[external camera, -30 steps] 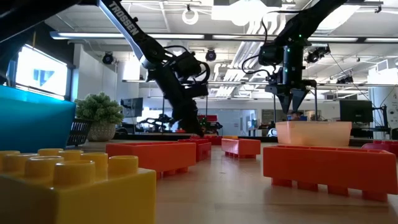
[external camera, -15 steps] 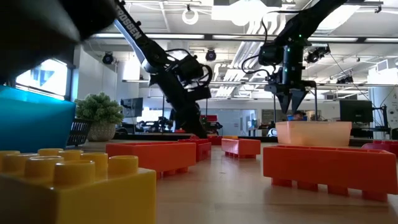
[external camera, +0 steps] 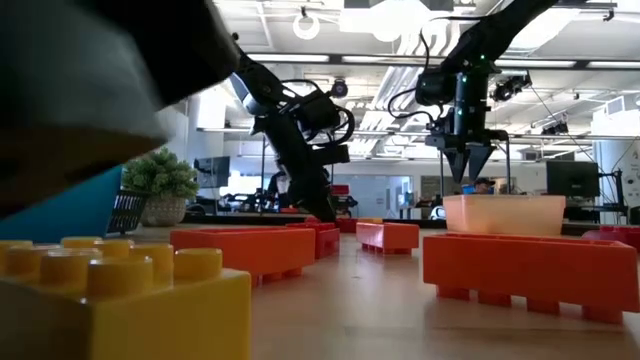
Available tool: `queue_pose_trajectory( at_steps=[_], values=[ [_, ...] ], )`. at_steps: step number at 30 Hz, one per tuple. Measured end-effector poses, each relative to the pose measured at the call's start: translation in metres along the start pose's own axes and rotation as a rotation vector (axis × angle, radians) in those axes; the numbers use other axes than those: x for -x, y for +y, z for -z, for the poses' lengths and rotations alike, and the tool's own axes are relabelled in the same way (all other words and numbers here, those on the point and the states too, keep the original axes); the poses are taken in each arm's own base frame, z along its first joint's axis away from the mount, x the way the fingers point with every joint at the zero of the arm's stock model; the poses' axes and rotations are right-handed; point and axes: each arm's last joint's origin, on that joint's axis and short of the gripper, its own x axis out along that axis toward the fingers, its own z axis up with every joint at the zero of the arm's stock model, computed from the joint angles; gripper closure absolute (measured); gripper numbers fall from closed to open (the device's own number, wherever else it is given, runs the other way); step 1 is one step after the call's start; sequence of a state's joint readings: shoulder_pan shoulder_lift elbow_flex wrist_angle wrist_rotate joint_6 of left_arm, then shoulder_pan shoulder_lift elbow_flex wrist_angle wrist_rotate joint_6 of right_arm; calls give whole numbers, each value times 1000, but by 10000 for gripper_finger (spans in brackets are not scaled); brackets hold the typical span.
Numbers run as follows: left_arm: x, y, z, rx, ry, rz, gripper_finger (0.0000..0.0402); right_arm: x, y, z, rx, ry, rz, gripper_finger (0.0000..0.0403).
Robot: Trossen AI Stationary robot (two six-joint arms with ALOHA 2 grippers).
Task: Sort & place blocks by color
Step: Put the red game piece into the black bin
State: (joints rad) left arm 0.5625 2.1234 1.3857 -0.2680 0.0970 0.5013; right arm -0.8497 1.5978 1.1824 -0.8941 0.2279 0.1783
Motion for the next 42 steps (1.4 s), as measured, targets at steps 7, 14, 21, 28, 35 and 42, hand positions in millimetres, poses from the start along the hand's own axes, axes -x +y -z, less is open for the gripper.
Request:
queue_pose_trajectory(
  at_steps=[7,14,21,28,35,42],
  values=[
    [-2,0,0,-1,-3,3,280,0,0,2,1,14,2,201],
    [0,0,0,-8,5,-6,291,0,0,2,2,17,-8,201],
    [15,2,-4,-4,4,-22,291,0,1,3,11,33,-37,201],
    [42,-1,-8,1,34,-2,291,0,1,4,35,44,-35,201],
    [96,-6,-12,-43,72,22,291,1,3,4,38,41,-37,201],
    [174,-13,-11,-1,55,7,290,2,10,5,61,36,-40,201]
  ],
)
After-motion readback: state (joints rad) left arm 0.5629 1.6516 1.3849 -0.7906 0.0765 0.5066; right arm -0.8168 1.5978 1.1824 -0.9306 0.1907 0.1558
